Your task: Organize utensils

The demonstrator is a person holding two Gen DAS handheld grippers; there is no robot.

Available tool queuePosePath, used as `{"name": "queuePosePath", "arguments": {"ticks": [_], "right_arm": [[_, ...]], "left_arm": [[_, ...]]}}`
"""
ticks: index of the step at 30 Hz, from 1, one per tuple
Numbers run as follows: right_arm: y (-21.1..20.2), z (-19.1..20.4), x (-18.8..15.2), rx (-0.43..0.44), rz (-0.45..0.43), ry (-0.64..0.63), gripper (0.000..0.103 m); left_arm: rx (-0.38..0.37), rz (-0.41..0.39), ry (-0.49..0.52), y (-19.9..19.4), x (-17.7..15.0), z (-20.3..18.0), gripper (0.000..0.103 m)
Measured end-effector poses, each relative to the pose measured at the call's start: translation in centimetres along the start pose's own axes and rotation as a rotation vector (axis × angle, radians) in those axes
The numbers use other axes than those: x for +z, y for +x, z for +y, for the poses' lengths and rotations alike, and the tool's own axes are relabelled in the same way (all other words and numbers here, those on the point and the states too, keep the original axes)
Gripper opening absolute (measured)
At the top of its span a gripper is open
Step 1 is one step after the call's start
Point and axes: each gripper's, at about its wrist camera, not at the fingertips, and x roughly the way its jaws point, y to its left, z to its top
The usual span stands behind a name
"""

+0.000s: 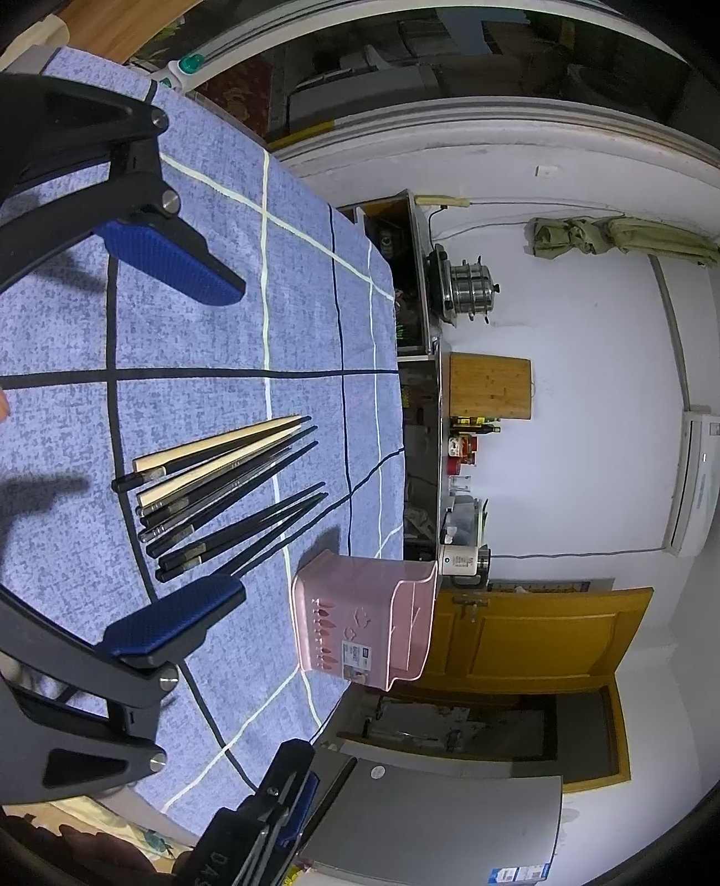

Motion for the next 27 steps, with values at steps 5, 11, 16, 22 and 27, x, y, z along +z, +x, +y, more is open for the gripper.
{"name": "queuePosePath", "arguments": {"ticks": [5, 11, 16, 22, 27], "right_arm": [[-0.02, 0.05, -0.06, 0.001, 0.005, 0.003, 0.047], [0.02, 0.06, -0.23, 0.002, 0.008, 0.003, 0.047], [0.02, 0.06, -0.24, 0.003, 0.010, 0.004, 0.047], [0.07, 0.06, -0.18, 0.002, 0.012, 0.004, 0.047], [0.05, 0.06, -0.22, 0.005, 0.014, 0.003, 0.047]], "left_arm": [[-0.002, -0.002, 0.002, -0.08, -0.01, -0.05, 0.100], [-0.002, -0.002, 0.002, -0.14, 0.00, -0.09, 0.100], [-0.003, 0.000, 0.004, -0.11, 0.00, -0.19, 0.100], [-0.004, 0.001, 0.005, -0.15, -0.05, -0.24, 0.100], [-0.005, 0.004, 0.005, -0.13, -0.05, -0.26, 0.100]]}}
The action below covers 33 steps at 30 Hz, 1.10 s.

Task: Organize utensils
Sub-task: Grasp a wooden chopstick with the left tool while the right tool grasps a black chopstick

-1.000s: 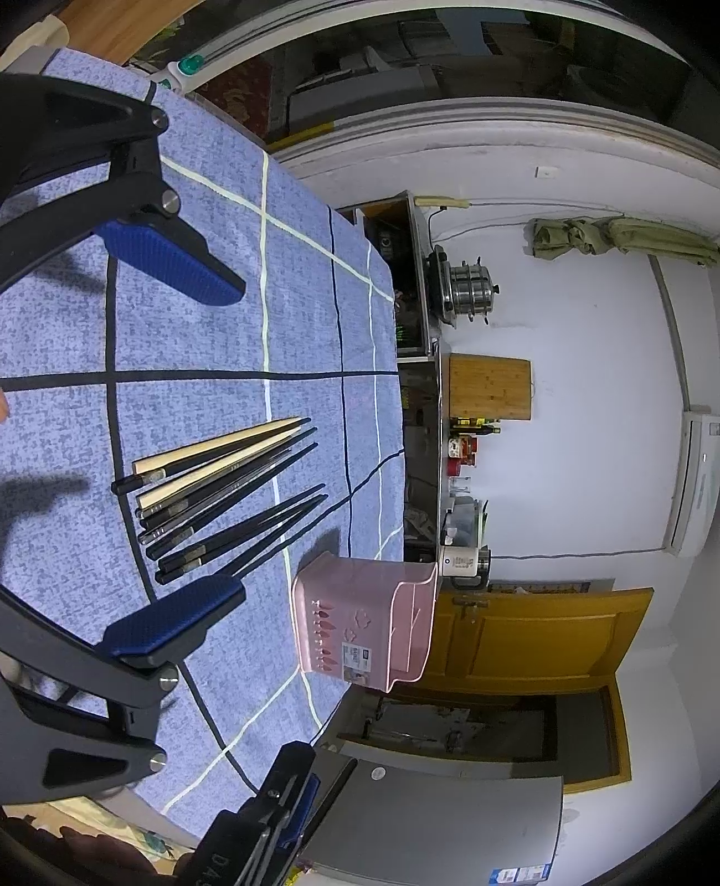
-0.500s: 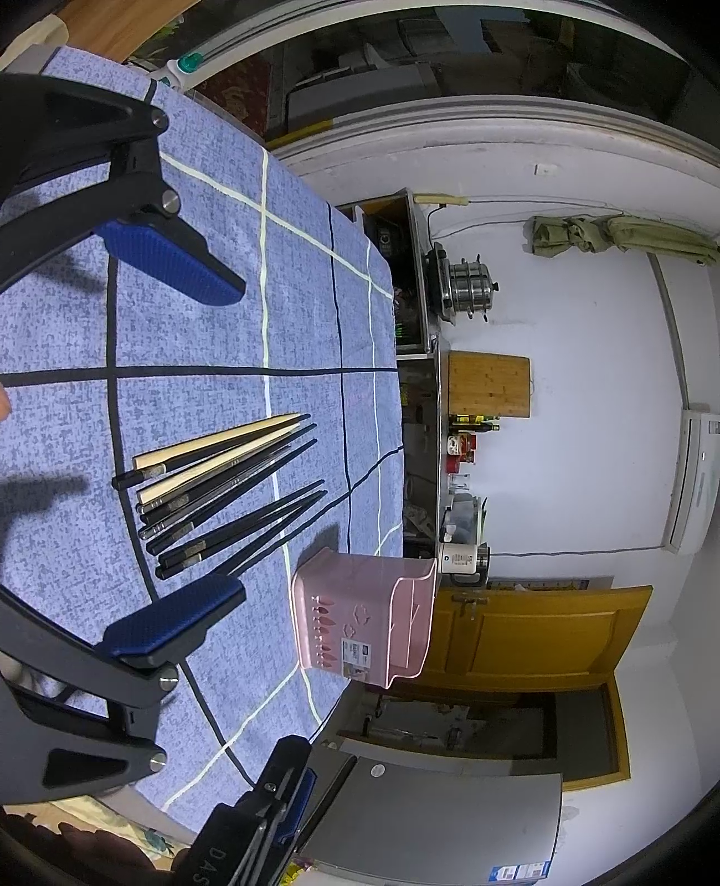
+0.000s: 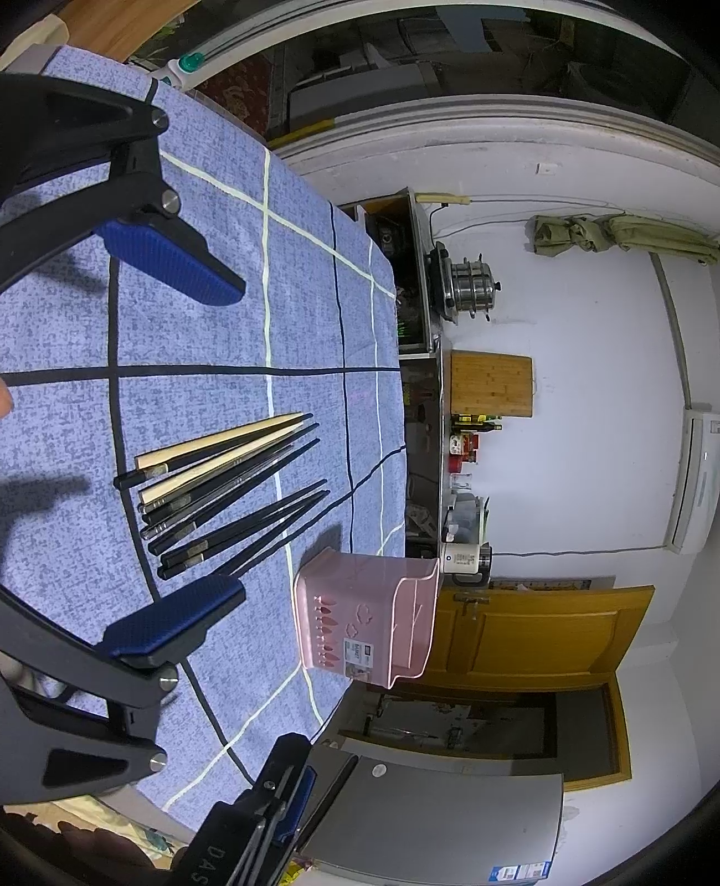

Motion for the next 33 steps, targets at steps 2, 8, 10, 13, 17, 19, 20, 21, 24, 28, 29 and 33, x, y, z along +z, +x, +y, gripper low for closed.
{"name": "queuePosePath", "arguments": {"ticks": [2, 8, 10, 13, 17, 19, 20, 21, 24, 28, 29, 33], "right_arm": [[0.1, 0.0, 0.0, 0.002, 0.003, 0.000, 0.047], [1.3, 0.1, 0.2, 0.016, 0.024, -0.005, 0.047], [2.0, 0.1, 0.4, 0.028, 0.038, -0.007, 0.047], [3.2, 0.2, 0.6, 0.046, 0.064, -0.007, 0.047], [5.6, 0.4, 1.0, 0.079, 0.120, -0.011, 0.047], [7.0, 0.5, 1.2, 0.097, 0.163, -0.009, 0.047], [7.6, 0.6, 1.2, 0.104, 0.177, -0.008, 0.047], [8.4, 0.7, 1.4, 0.110, 0.192, -0.012, 0.047], [10.1, 1.1, 1.8, 0.107, 0.215, -0.042, 0.047], [12.7, 1.3, 2.2, 0.113, 0.251, -0.051, 0.047], [13.4, 1.3, 2.2, 0.113, 0.262, -0.053, 0.047], [15.7, 1.6, 2.2, 0.125, 0.306, -0.061, 0.047]], "left_arm": [[-0.002, 0.004, 0.003, 0.1, 0.0, 0.0, 0.100], [-0.006, 0.054, 0.002, 1.6, -0.1, 0.7, 0.100], [-0.002, 0.081, 0.002, 2.5, -0.1, 1.1, 0.100], [0.006, 0.127, 0.005, 4.0, -0.1, 1.8, 0.099], [0.019, 0.207, -0.009, 7.0, 0.3, 3.0, 0.094], [0.023, 0.249, -0.016, 8.7, 0.4, 3.5, 0.089], [0.023, 0.272, -0.025, 9.5, 0.5, 3.7, 0.085], [0.022, 0.306, -0.035, 10.5, 0.5, 3.9, 0.080], [-0.005, 0.389, -0.078, 13.0, 0.6, 4.7, 0.074], [-0.011, 0.428, -0.094, 14.9, 0.6, 4.8, 0.072], [-0.002, 0.431, -0.086, 15.2, 0.7, 4.7, 0.071], [-0.007, 0.461, -0.108, 16.5, 0.7, 4.7, 0.071]]}}
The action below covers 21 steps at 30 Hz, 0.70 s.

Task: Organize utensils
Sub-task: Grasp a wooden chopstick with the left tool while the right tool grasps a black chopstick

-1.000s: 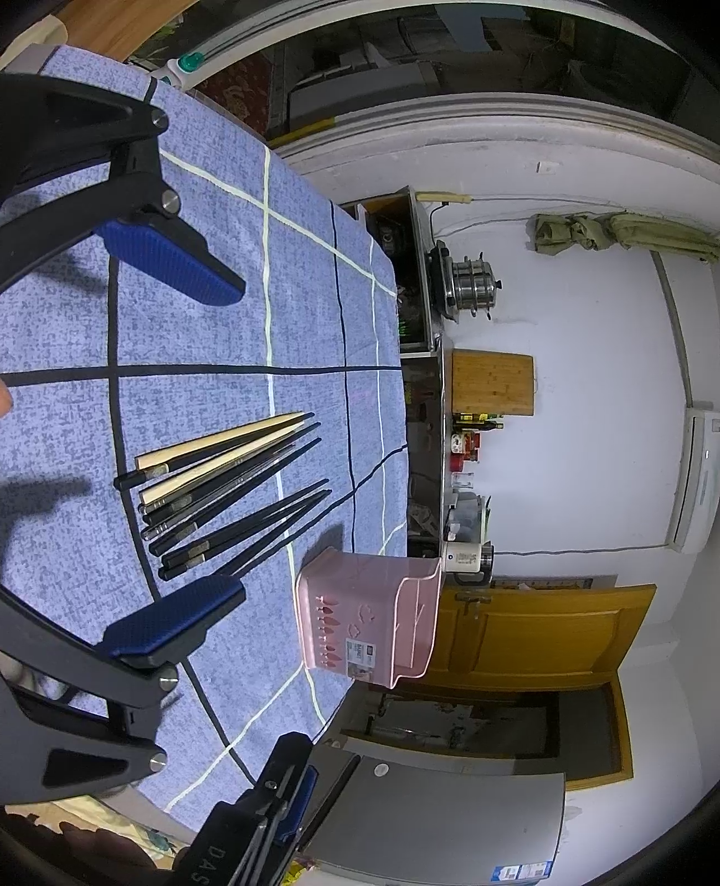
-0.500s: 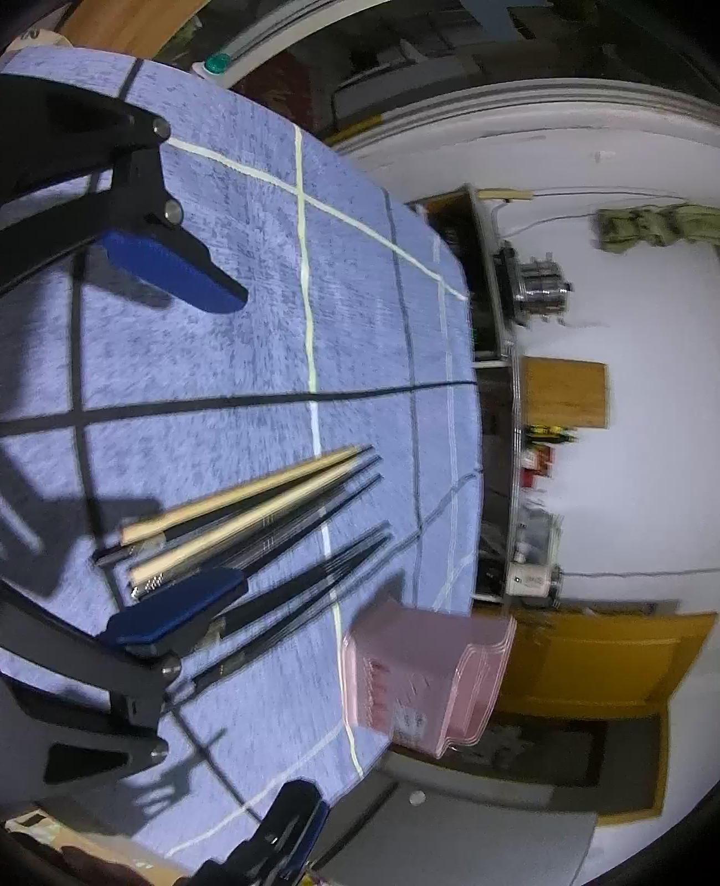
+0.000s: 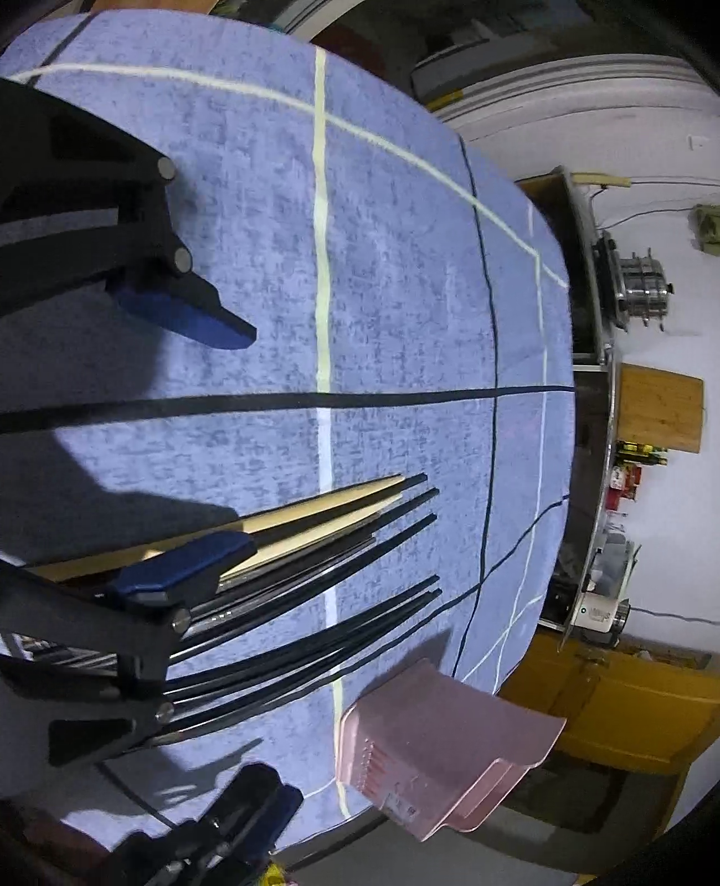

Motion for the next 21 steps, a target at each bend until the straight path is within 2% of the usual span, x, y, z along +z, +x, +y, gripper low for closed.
{"name": "queuePosePath", "arguments": {"ticks": [8, 13, 21], "right_arm": [[2.3, -0.1, 0.2, -0.015, 0.076, -0.008, 0.047], [3.7, -0.5, 0.6, -0.030, 0.117, -0.003, 0.047], [5.9, -0.8, 2.4, -0.033, 0.160, 0.005, 0.044]], "left_arm": [[0.043, 0.009, 0.062, 0.5, 0.3, -0.9, 0.072], [0.033, 0.013, 0.059, 0.6, 0.6, -0.6, 0.070], [0.023, 0.024, 0.049, 1.0, 1.5, -0.5, 0.048]]}}
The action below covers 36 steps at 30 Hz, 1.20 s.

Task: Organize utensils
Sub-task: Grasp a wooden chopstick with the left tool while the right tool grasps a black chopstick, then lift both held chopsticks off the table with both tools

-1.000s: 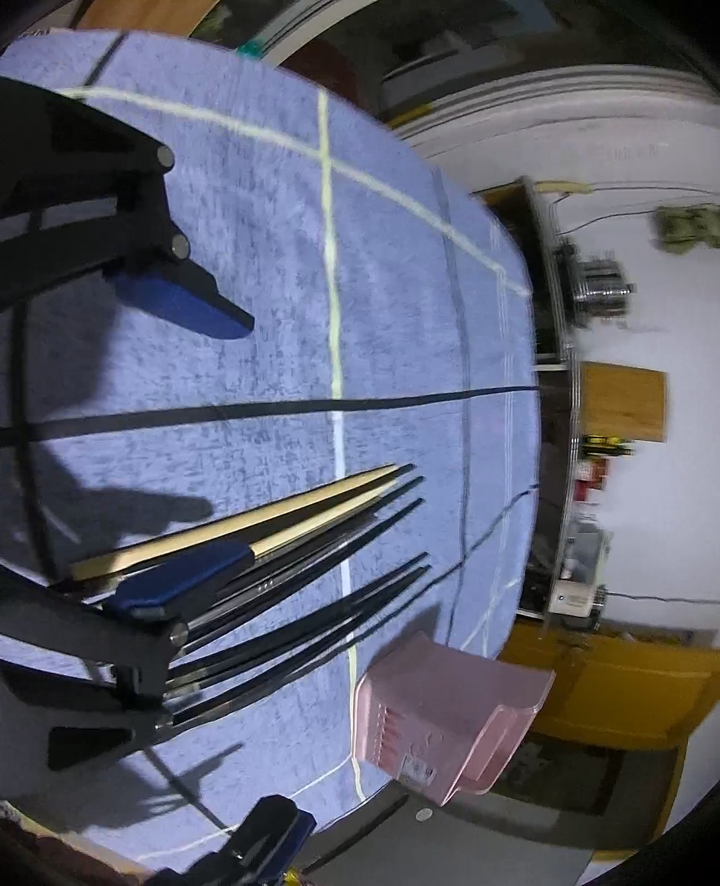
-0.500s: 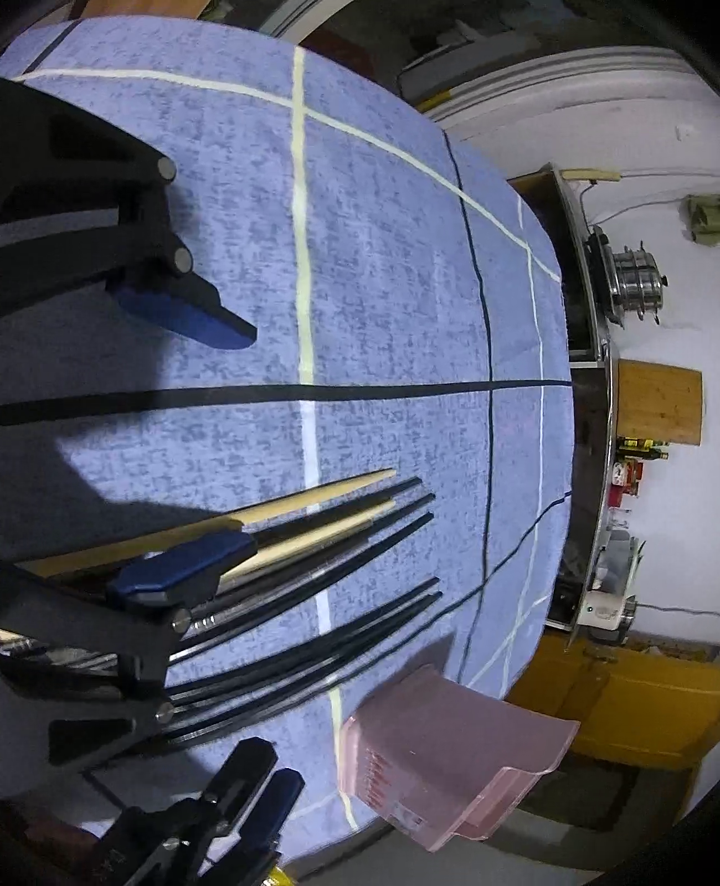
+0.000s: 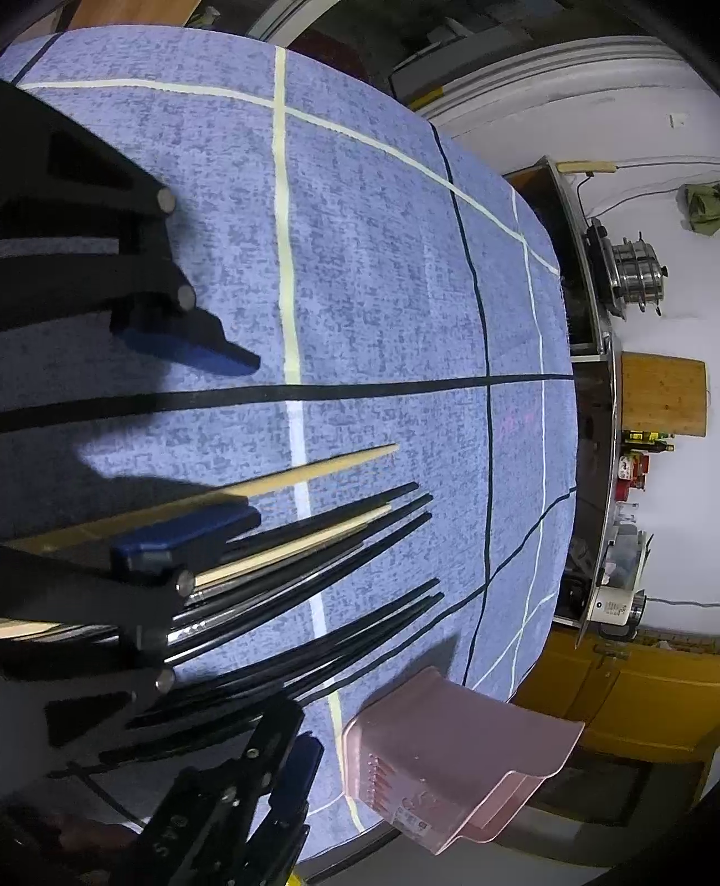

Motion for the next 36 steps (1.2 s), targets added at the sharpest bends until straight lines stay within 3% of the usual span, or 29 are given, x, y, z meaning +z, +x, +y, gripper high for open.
{"name": "queuePosePath", "arguments": {"ticks": [9, 12, 17, 19, 21, 27, 30, 36], "right_arm": [[1.7, 1.0, 1.4, -0.022, 0.033, -0.035, 0.033], [2.1, 1.3, 1.8, -0.040, 0.037, -0.047, 0.032], [2.5, 1.7, 2.4, -0.053, 0.047, -0.054, 0.019], [2.6, 1.9, 2.7, -0.056, 0.052, -0.058, 0.017], [2.9, 2.0, 3.1, -0.058, 0.061, -0.062, 0.017], [3.4, 2.3, 3.9, -0.063, 0.079, -0.067, 0.017], [3.3, 1.9, 4.0, -0.027, 0.083, -0.043, 0.008], [2.9, 1.4, 3.7, 0.027, 0.092, -0.014, 0.007]], "left_arm": [[-0.050, 0.032, -0.054, 1.2, 1.7, 1.4, 0.047], [-0.034, 0.035, -0.028, 1.9, 2.4, 1.0, 0.047], [0.018, 0.037, 0.023, 2.5, 2.8, 0.1, 0.047], [0.019, 0.036, 0.023, 2.4, 2.8, -0.1, 0.041], [0.011, 0.038, 0.023, 2.4, 2.9, 0.0, 0.028], [0.000, 0.047, 0.002, 2.5, 3.2, 0.7, 0.011], [-0.030, 0.054, -0.032, 2.4, 3.1, 1.5, 0.007], [-0.087, 0.062, -0.087, 1.8, 2.4, 2.8, 0.007]]}}
